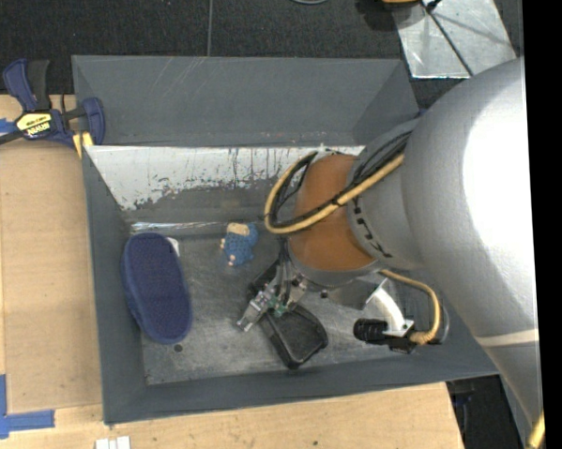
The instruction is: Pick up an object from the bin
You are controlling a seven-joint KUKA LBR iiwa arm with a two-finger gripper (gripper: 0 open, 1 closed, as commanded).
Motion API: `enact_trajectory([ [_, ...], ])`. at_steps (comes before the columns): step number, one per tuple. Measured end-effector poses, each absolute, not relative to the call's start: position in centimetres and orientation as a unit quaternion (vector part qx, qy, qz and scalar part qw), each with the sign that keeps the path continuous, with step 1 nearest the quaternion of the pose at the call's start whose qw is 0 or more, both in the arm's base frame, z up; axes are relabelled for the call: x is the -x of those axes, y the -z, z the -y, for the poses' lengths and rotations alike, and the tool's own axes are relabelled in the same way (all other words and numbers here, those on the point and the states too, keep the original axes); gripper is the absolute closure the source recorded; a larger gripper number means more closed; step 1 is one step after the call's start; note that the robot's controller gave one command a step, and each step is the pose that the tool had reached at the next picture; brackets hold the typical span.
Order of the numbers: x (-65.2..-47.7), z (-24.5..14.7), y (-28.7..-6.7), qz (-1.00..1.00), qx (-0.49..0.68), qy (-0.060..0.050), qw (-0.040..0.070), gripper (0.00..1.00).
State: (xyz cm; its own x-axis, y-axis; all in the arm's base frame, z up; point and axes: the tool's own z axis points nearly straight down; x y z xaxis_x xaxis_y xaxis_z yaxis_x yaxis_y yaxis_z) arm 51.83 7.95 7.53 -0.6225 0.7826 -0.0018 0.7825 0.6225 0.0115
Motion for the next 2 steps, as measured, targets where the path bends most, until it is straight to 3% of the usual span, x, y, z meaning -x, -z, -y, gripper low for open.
enact_trajectory([
  [1,-52.0,-8.05,-7.78,-0.902,-0.432,-0.002,0.002,0.0],
  [2,-52.33,-7.74,-8.07,-0.901,-0.434,-0.003,0.008,1.0],
])
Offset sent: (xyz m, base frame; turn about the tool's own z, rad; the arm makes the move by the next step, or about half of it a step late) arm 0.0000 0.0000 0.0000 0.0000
